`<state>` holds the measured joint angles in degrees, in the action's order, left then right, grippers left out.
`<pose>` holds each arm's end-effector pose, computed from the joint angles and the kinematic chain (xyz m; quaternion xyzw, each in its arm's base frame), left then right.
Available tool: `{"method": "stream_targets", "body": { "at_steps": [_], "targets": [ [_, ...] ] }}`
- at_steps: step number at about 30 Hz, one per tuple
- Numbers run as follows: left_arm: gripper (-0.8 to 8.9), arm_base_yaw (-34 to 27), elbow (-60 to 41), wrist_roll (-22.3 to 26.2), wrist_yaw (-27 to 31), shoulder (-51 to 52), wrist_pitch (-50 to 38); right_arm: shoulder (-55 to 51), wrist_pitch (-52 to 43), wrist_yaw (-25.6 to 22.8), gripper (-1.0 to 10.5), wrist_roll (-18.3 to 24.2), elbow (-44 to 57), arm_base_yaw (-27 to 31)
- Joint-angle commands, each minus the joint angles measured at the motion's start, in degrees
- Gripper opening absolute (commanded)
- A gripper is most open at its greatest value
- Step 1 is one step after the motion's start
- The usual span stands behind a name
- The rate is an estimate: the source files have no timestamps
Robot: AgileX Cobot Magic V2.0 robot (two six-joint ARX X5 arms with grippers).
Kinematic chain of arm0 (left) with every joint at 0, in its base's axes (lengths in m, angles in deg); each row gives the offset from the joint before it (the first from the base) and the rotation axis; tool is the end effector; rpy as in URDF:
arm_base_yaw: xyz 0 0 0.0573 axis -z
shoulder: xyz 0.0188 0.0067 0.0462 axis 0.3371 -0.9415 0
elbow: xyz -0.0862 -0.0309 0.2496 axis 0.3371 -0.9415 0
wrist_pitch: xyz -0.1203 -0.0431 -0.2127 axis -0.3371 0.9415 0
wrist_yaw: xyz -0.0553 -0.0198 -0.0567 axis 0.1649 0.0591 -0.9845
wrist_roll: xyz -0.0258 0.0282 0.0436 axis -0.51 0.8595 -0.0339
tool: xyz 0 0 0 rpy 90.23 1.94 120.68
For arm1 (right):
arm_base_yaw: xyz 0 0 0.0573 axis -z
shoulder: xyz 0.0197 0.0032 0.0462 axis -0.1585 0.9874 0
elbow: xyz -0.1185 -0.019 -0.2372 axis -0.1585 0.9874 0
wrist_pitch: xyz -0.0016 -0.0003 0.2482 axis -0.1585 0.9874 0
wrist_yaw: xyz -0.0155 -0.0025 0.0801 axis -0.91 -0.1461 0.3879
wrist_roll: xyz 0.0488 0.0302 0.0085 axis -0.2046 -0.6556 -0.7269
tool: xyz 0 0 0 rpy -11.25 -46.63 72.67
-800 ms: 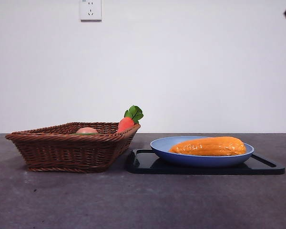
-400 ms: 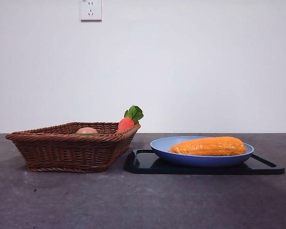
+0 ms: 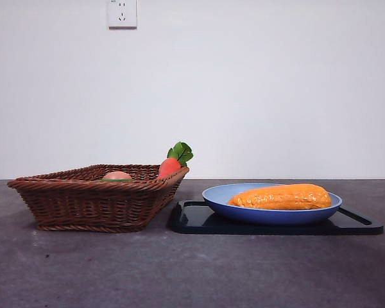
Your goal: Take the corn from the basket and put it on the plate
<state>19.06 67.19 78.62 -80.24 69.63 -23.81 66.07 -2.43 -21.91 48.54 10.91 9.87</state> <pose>0.0951 0.0001 0.1555 -0.0123 0.0809 -0.0056 0.9966 0.0975 0.0086 0.1614 -0.0267 0.0587 0.1349 0.9888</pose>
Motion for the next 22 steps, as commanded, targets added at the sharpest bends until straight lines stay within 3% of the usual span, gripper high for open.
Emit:
{"method": "stream_targets", "body": {
  "at_steps": [1, 22],
  "targets": [
    [0.08, -0.13, -0.96, -0.50, 0.00, 0.04, 1.01, -1.66, -0.33, -0.28, 0.0, -1.81, 1.31, -0.07],
    [0.08, -0.13, -0.96, -0.50, 0.00, 0.04, 0.94, -2.69, 2.27, -1.31, 0.0, -2.25, 1.73, -0.13]
  ]
}}
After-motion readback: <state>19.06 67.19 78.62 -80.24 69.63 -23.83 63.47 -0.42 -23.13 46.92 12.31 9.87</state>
